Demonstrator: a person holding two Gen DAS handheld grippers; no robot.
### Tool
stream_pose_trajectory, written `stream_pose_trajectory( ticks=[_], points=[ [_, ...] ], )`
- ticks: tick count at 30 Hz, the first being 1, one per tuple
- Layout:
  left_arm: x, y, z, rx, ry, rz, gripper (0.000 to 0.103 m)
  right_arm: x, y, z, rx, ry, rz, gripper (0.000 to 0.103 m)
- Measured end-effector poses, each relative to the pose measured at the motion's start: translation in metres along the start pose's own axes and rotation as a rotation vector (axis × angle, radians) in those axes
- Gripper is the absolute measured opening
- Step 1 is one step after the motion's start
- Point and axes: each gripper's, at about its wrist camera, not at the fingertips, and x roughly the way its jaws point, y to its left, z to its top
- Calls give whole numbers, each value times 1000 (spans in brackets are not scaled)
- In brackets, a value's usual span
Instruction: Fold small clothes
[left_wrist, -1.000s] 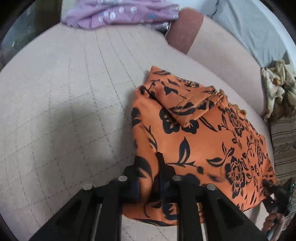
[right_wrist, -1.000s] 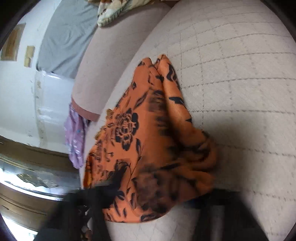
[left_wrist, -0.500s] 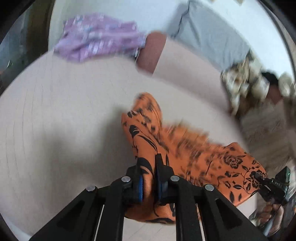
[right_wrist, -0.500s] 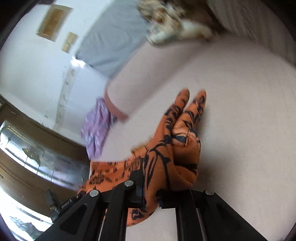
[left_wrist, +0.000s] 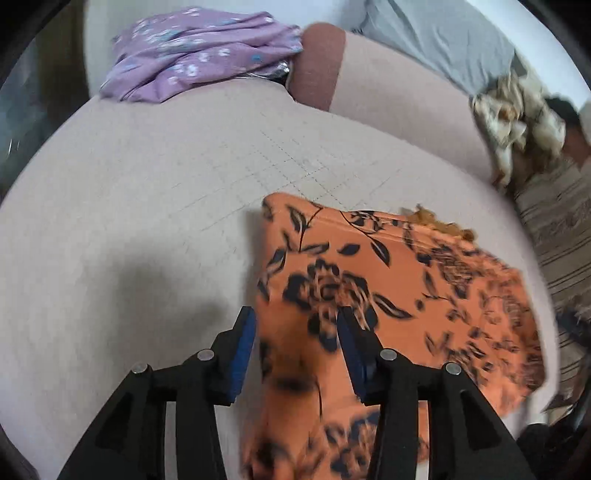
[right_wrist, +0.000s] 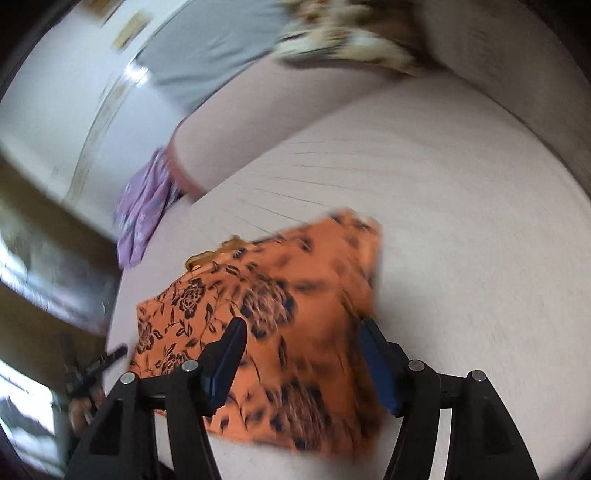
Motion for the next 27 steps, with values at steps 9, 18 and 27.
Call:
stream_pose_trajectory(
  ticks=[9, 18, 27],
  points=[
    [38, -3, 9, 62, 31, 76, 7, 107, -2, 27, -101, 137, -181, 12],
    [39, -2, 19, 91, -31, 150, 2, 59, 34, 29, -243, -63, -367, 7],
    [-2, 17, 18, 37, -124, 125, 58, 45, -12, 30, 19, -92, -182, 81]
  ],
)
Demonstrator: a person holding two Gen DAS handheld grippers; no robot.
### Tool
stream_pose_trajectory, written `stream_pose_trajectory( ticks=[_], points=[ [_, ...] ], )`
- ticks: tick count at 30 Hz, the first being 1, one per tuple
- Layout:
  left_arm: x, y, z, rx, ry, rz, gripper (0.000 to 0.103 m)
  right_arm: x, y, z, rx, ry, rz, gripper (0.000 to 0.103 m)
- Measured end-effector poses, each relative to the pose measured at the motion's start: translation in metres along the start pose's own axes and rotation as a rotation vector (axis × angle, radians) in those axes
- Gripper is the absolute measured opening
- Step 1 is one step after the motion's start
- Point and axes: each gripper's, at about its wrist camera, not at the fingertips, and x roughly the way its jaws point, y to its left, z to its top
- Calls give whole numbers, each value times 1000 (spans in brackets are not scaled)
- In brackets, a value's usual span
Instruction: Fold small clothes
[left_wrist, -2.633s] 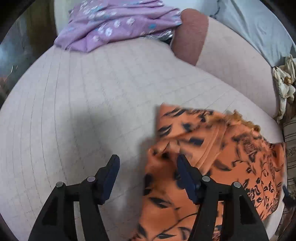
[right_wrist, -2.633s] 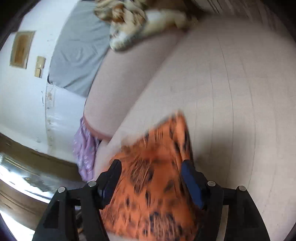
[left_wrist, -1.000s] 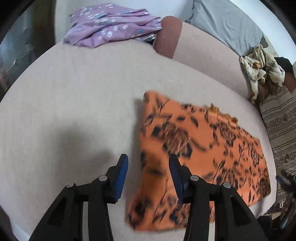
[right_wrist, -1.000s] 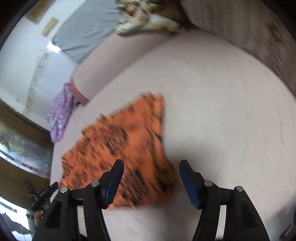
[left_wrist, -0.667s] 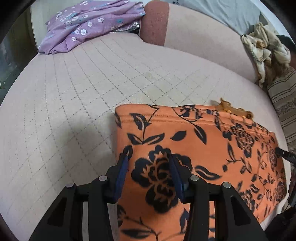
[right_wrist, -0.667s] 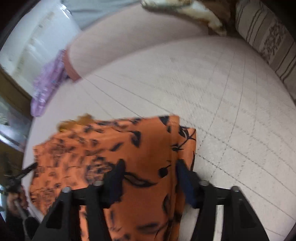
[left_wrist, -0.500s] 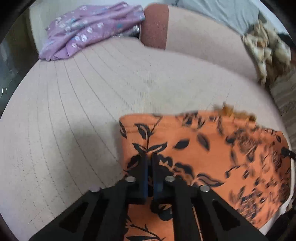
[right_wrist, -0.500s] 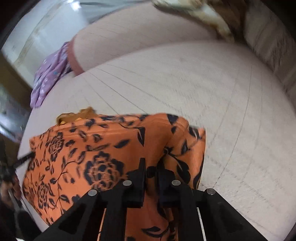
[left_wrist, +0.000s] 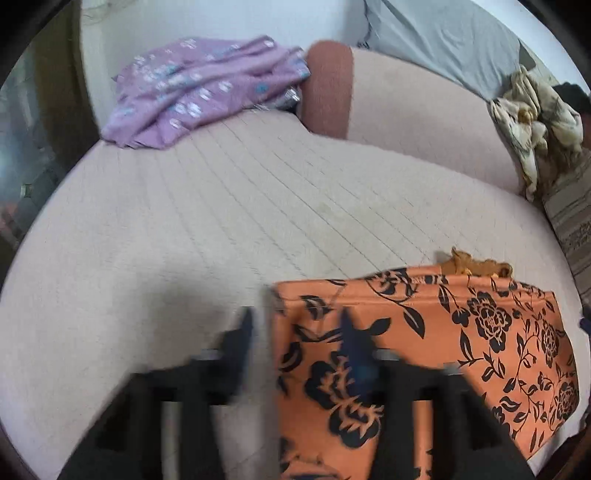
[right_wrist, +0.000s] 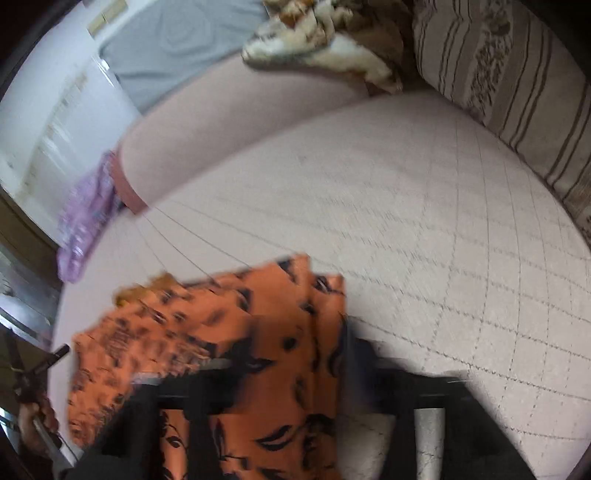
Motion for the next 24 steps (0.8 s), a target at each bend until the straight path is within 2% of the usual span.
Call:
stream_pose_trajectory(
  ticks=[2, 5, 7, 8, 9, 10, 11, 12, 14, 15, 17, 19, 20, 22, 23, 24],
  points=[
    [-9, 6, -5, -2, -30, 1, 58, -8, 3, 6, -7, -32, 31, 81],
    [-2, 8, -16, -3, 3, 0, 58, 8, 14, 8, -57, 51, 56, 79],
    [10, 9, -21, -20, 51, -6, 58, 36, 23, 5, -122, 136, 7, 61],
    [12, 6, -24, -28, 71, -10, 58, 54, 25, 0, -142, 197, -8, 29],
    [17, 5, -25, -33, 91, -11, 58, 60, 29, -6, -161, 223, -36, 26],
    [25, 3, -26, -28, 113, -9, 58, 58, 37, -8, -208, 203, -61, 20],
    [29, 1, -26, -22, 123, -3, 53, 53, 44, -9, -247, 196, -76, 10],
    [34, -1, -25, -15, 130, -8, 36, 46, 50, -8, -275, 179, -83, 9],
    [34, -5, -21, -17, 121, -13, 21, 29, 65, -6, -354, 127, -134, 6],
    [30, -6, -18, -24, 94, -5, 21, 19, 70, -7, -384, 100, -159, 2],
    [28, -7, -15, -27, 46, -19, 21, 1, 74, -6, -420, 42, -215, 3],
    [53, -13, -17, 1, 128, 7, 22, 8, 61, -5, -385, 70, -228, 3],
    [57, -15, -16, 18, 119, 27, 22, 18, 51, -3, -370, 81, -237, 4],
    [48, -15, -9, 22, 108, 23, 22, 38, 24, -3, -238, 144, -192, 7],
    [39, -13, -5, 6, 89, 5, 22, 39, 16, -1, -161, 143, -156, 11],
    [28, -11, -4, -9, 59, 14, 25, 31, 6, 2, -80, 113, -101, 24]
  ],
)
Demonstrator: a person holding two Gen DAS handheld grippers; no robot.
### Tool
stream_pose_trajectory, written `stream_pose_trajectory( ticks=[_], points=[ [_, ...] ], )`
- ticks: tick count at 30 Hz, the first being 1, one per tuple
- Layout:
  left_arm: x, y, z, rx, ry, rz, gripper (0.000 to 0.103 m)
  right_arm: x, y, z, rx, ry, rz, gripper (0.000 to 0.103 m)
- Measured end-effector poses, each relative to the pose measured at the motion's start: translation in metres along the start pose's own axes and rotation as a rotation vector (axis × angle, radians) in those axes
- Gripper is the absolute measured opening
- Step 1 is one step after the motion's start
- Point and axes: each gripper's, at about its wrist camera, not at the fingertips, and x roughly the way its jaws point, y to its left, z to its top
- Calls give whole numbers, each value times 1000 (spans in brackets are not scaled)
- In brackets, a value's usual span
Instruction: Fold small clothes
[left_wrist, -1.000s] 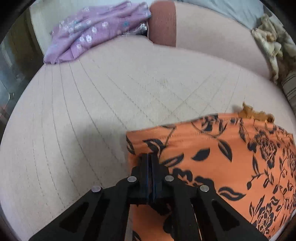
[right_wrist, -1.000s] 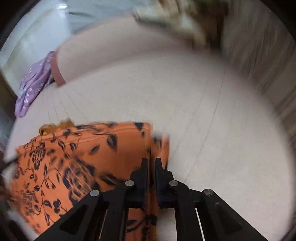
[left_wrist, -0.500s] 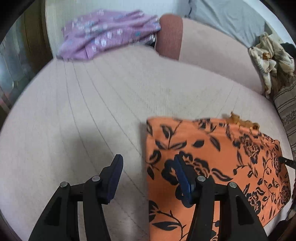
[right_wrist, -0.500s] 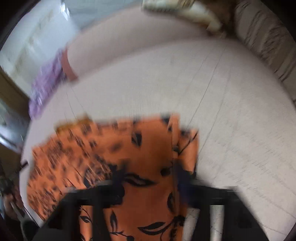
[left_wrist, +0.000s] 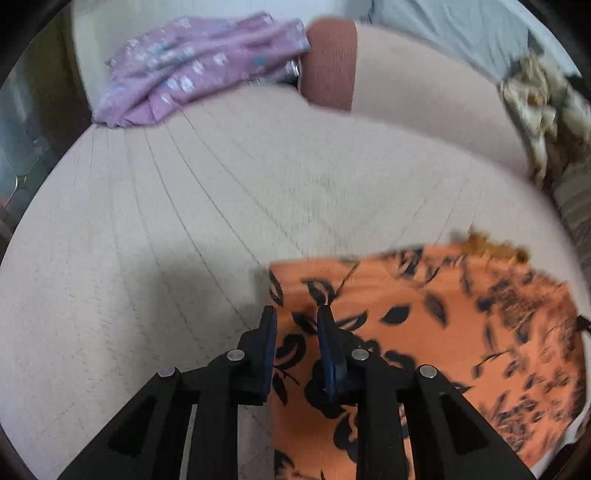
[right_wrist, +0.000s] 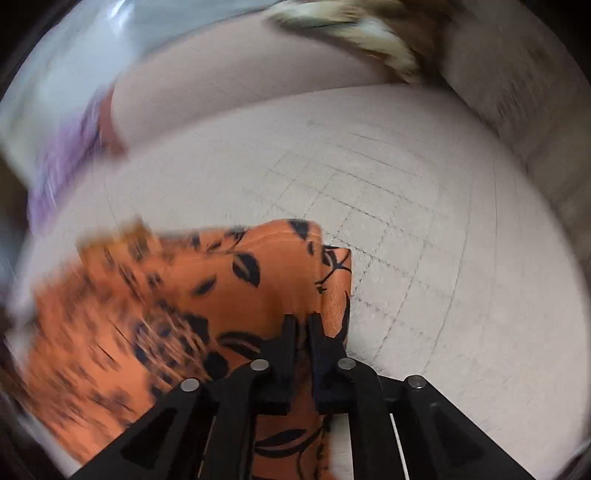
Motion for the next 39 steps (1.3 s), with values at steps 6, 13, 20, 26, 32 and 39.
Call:
stream_pose_trajectory(
  ticks=[6, 13, 20, 26, 32, 39],
  points=[
    [-45, -30, -22, 27, -55, -71, 41, -19, 4, 17, 9, -64, 99, 72],
    [-31, -79, -89, 167, 48, -59, 42, 38, 20, 28, -137, 72, 2, 11],
    [-30, -85, -109, 155, 25, -46, 49, 26, -16, 32, -62, 19, -93, 10],
    [-52, -92, -105, 169, -11, -48, 50, -52, -55, 8, 136, -63, 103, 82],
    [-79, -103, -108, 157, -113, -83, 66, -88, -86, -69, 431, 29, 347, 82],
    [-70, -111, -115, 135, -65, -90, 66, -55, -57, -136, 641, 83, 540, 82]
  ],
)
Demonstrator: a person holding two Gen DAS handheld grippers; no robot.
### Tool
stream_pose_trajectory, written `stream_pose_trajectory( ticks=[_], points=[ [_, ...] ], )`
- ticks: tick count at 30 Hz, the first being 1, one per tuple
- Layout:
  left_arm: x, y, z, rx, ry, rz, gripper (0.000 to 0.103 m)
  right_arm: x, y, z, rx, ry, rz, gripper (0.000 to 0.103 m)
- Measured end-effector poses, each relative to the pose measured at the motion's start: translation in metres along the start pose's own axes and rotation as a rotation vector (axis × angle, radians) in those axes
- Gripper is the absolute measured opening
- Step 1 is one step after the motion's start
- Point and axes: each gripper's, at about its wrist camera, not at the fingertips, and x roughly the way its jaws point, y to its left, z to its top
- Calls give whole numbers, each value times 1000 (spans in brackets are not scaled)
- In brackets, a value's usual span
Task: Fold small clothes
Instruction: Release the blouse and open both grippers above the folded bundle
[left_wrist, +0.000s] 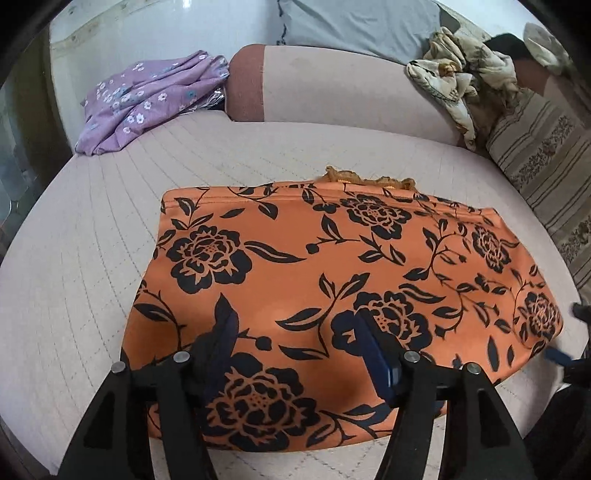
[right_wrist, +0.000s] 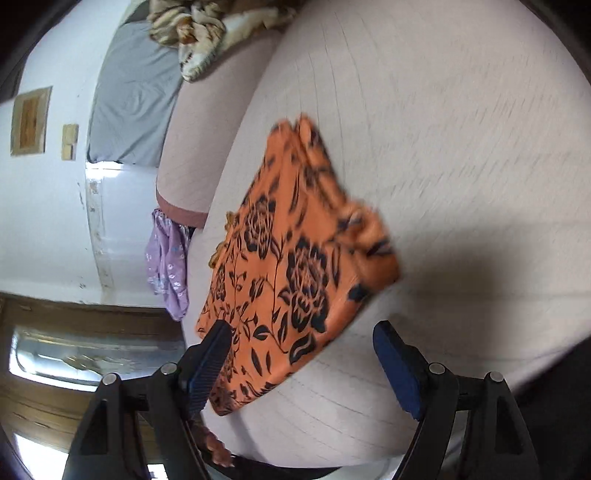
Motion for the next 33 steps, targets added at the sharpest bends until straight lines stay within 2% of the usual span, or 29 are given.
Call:
stream_pose_trajectory(
  ticks=[1, 2, 3, 4, 5, 6, 7, 10, 11, 13, 14, 15, 16, 17, 18, 19, 21, 24, 26, 29, 30, 31, 32, 33],
  points=[
    [-3, 2, 3, -9, -7, -4, 66, 10, -4, 0, 29, -18, 6, 82],
    [-7, 3, 2, -15, -12, -2, 66, 18, -10, 2, 55, -35, 8, 75],
    [-10, 4, 3, -20, -16, 1, 66, 22, -13, 6, 79, -80, 22, 44],
    [-13, 5, 3, -21, -15, 3, 66, 26, -16, 11, 91, -114, 14, 22],
    [-15, 6, 3, -19, -14, 6, 66, 30, -19, 14, 113, -113, 7, 11],
    [-17, 7, 3, -14, -14, 15, 66, 30, -17, 13, 109, -122, 7, 10],
    [-21, 8, 3, -9, -21, 20, 66, 23, -6, 10, 52, -145, -11, 10],
    [-28, 10, 5, -18, -54, 20, 66, -11, 50, -12, -267, -237, -104, 9],
    [-24, 10, 5, -23, -47, 19, 67, -11, 51, -14, -297, -222, -130, 9],
    [2, 6, 0, -13, 43, 29, 69, 2, 27, -9, -284, -156, -260, 14],
    [15, 3, -4, 9, 101, 44, 69, 7, 3, -5, -202, -99, -289, 15],
    [30, 0, -11, 42, 164, 61, 70, 3, -15, -4, -134, -72, -213, 19],
    [38, -3, -18, 73, 166, 82, 71, -6, -19, -2, -118, -79, -156, 26],
    [34, -6, -22, 96, 104, 102, 75, -15, -14, -1, -136, -103, -170, 49],
    [34, -9, -23, 110, 98, 118, 75, -27, -6, 2, -166, -146, -185, 76],
    [34, -9, -23, 106, 98, 119, 75, -40, 3, 8, -197, -195, -172, 81],
    [35, -6, -22, 87, 103, 102, 76, -51, 18, 25, -247, -235, -140, 81],
    [35, -5, -23, 89, 91, 96, 77, -22, 37, 70, -304, -134, -96, 81],
    [34, -5, -24, 89, 82, 98, 77, 19, 46, 103, -349, -33, -121, 81],
    [35, -6, -26, 87, 79, 94, 78, 71, 51, 125, -401, 59, -208, 79],
    [35, -5, -27, 88, 78, 90, 78, 90, 48, 130, -392, 102, -238, 70],
    [35, -4, -27, 91, 77, 87, 79, 102, 46, 133, -369, 122, -233, 55],
    [34, -3, -28, 92, 75, 84, 79, 107, 53, 130, -395, 133, -226, 22],
    [35, -2, -28, 94, 71, 80, 80, 107, 62, 126, -436, 121, -231, 21]
  ],
)
